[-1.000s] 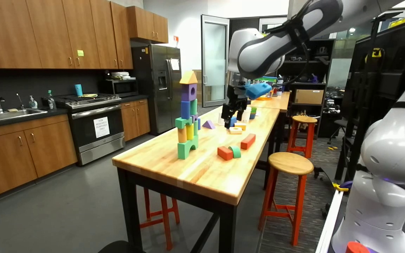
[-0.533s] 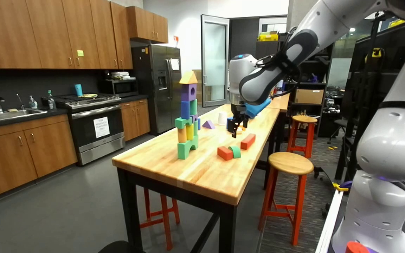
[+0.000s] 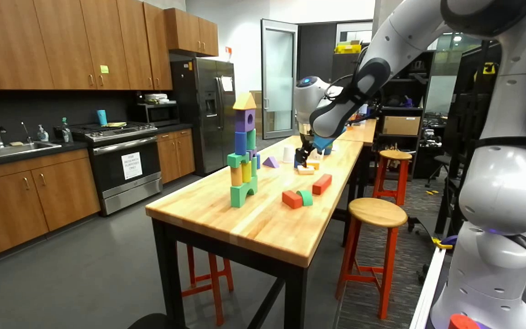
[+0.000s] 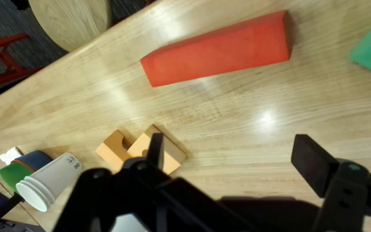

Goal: Put the blue block on the orange block

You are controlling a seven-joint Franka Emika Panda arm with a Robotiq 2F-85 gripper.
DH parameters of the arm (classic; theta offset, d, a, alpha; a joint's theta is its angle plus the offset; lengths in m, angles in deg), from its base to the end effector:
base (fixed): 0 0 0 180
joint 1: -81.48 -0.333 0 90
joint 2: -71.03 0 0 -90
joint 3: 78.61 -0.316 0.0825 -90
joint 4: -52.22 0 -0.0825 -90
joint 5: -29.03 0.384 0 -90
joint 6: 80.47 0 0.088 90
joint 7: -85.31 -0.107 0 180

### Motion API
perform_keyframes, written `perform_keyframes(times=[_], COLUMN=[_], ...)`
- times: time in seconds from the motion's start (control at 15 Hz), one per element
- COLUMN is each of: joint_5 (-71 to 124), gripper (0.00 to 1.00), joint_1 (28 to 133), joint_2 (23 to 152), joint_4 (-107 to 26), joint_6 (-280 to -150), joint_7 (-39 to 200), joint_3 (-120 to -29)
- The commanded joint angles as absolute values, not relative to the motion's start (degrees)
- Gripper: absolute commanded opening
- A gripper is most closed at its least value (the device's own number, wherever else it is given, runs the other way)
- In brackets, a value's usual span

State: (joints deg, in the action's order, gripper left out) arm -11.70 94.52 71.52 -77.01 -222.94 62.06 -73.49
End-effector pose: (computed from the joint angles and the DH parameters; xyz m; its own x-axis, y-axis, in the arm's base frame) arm 0.5160 -0.1660 0.3806 0.9557 -0.1277 0.2650 -0.2363 -0.8698 0.4330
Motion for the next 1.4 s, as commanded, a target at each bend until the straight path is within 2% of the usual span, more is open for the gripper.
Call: perform_keyframes(times=[0.0, 0.53, 1.0, 1.33], joint_5=[-12.39, 4.8, 6.0, 6.72], gripper=[1.0, 1.0, 1.0, 1.0], joint_1=[92.85, 92.45, 91.26, 88.5], joint_2=[76.9, 85.57, 89.0, 92.32], joint_4=[-70.83, -62.36, -57.14, -51.89], joint_6=[-224.01, -228.94, -229.18, -228.29], joint_7=[60.6, 77.1, 73.45, 58.29], joint_3=[-71.39, -69.28, -65.54, -61.42])
